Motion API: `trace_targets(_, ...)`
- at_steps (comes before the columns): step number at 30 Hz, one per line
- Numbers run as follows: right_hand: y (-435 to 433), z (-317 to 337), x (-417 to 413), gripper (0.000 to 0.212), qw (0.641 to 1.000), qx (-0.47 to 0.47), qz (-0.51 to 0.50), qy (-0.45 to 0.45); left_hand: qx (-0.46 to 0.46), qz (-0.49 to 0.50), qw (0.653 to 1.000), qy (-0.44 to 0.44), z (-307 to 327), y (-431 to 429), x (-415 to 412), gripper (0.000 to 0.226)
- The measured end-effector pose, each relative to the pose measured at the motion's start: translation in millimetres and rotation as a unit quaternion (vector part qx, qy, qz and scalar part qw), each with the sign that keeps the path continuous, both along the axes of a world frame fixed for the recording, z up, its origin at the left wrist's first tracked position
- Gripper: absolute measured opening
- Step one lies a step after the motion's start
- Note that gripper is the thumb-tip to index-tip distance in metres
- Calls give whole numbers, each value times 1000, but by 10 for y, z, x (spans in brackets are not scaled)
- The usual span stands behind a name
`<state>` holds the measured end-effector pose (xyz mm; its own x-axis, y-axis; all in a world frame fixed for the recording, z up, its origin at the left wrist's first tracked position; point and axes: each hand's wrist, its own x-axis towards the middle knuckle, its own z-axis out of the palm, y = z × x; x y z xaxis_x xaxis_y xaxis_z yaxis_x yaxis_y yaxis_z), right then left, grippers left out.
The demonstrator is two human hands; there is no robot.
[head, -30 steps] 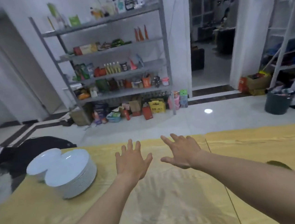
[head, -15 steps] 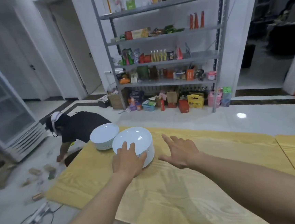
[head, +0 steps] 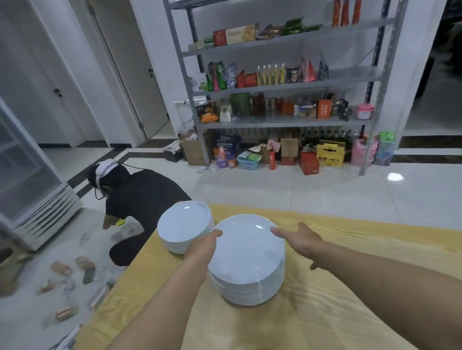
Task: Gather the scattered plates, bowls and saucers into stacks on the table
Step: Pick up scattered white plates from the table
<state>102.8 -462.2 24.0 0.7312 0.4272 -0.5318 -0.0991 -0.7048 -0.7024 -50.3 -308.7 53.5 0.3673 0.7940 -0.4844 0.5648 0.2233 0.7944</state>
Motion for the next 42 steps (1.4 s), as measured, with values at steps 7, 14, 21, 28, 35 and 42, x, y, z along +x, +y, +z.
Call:
trace_targets(7, 425, -559, 296, 101, 977, 24, -75, 198, -156, 31, 985, 60, -462, 809, 192, 86)
trace_targets(14, 733, -1082, 390, 68, 960, 41, -120, 249, -247, -74, 961, 95, -1171, 1248, 419, 81)
trace_targets(21, 716, -1289, 453, 56, 939, 104, -154, 289, -311, -60, 947, 48, -1459, 1365, 459, 67)
trace_targets(28, 720, -1368, 422, 69, 935, 116, -193, 275, -310, -52, 949, 37, -1401, 1343, 456, 63)
trace_targets(35, 473, -1069, 376, 76, 931, 128, -243, 239, -293, -99, 950, 48, -1017, 1200, 556, 57)
trace_targets(42, -175, -420, 277, 77, 911, 180, -313, 201, -253, -198, 946, 54, -368, 754, 868, 62)
